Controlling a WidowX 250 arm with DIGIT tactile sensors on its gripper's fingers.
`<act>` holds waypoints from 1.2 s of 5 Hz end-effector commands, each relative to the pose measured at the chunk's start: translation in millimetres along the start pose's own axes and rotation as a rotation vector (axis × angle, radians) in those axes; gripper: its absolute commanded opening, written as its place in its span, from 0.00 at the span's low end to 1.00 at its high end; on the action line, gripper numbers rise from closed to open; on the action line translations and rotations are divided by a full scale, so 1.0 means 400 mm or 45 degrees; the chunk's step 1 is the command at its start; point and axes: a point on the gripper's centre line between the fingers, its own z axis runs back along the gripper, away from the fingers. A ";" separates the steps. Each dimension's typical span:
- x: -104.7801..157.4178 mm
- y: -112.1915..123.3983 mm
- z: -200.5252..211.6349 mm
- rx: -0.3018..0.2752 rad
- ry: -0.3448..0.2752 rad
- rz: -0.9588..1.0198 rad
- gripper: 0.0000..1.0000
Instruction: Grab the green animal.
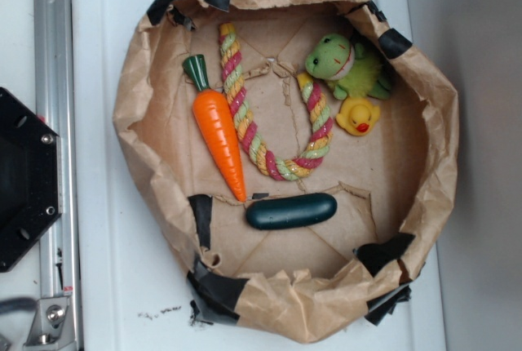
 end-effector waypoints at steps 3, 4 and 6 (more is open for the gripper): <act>0.138 0.061 -0.206 -0.298 -0.277 0.295 1.00; 0.248 0.083 -0.299 -0.314 -0.334 0.347 1.00; 0.356 0.112 -0.376 -0.192 -0.394 0.439 1.00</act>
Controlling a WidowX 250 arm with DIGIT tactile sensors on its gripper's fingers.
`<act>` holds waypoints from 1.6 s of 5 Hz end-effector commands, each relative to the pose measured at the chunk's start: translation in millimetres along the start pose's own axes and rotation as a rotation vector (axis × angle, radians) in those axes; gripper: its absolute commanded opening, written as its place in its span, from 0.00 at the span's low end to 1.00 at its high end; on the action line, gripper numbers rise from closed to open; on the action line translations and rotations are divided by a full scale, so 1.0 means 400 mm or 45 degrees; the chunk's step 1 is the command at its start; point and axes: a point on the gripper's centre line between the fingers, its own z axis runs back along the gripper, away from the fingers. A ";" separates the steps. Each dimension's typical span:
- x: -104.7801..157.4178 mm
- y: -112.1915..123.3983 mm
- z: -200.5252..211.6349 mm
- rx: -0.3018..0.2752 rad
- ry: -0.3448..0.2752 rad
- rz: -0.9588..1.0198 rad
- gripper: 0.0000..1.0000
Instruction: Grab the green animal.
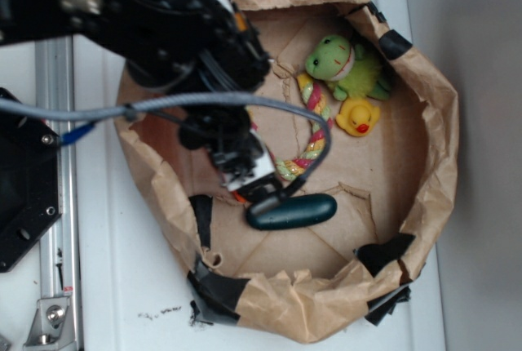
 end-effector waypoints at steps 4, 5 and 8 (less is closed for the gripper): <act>0.159 0.116 -0.091 0.180 -0.377 0.338 1.00; 0.174 0.103 -0.110 0.184 -0.359 0.307 1.00; 0.155 0.031 -0.115 0.115 -0.211 -0.021 0.00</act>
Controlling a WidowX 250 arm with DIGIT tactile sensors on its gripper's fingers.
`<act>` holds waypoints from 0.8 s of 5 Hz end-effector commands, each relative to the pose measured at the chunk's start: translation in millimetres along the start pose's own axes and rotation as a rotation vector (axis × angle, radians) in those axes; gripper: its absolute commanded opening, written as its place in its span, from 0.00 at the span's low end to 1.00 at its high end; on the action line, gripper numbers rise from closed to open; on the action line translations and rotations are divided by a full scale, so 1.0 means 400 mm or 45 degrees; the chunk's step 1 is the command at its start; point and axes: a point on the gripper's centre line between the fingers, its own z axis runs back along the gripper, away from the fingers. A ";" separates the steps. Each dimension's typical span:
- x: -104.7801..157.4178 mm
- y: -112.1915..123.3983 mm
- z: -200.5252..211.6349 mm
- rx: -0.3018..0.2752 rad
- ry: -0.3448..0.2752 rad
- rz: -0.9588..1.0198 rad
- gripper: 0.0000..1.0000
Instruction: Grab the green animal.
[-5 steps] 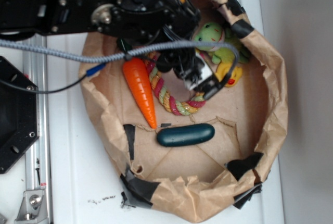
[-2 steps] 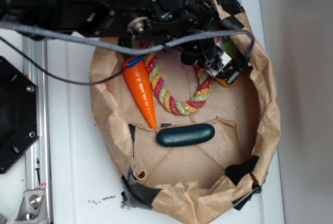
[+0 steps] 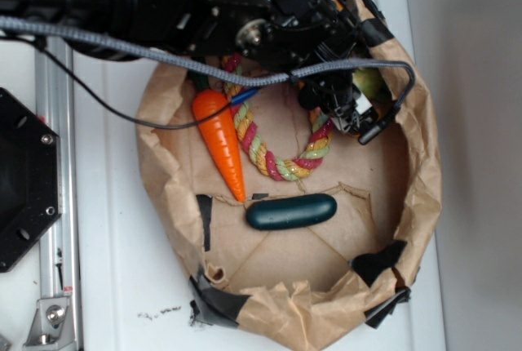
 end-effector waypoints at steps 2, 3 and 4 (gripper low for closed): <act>0.034 -0.178 0.274 0.095 0.146 -0.511 0.00; 0.002 -0.216 0.339 0.124 0.471 -0.482 0.00; -0.043 -0.207 0.344 0.142 0.560 -0.387 0.00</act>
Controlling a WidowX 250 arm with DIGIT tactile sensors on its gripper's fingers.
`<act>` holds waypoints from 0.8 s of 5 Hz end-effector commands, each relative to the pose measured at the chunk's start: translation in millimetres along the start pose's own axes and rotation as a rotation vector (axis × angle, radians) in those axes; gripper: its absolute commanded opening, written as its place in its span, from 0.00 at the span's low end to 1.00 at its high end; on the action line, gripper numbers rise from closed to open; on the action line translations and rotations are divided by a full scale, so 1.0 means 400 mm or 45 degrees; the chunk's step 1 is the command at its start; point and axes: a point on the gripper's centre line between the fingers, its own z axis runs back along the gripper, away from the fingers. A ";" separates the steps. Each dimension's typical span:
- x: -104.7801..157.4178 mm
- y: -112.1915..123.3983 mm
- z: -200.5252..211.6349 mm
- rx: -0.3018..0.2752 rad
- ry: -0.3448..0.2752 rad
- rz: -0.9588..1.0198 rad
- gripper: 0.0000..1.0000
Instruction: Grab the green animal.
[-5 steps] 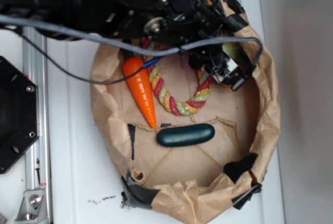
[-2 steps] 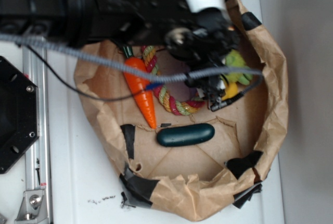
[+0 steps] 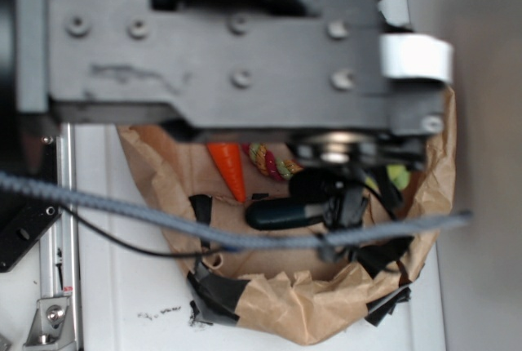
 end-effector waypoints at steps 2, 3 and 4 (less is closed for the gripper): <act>-0.059 0.023 -0.015 0.062 0.043 0.110 0.00; -0.078 0.038 -0.012 0.106 -0.009 0.163 0.00; -0.087 0.045 -0.022 0.118 -0.008 0.182 0.00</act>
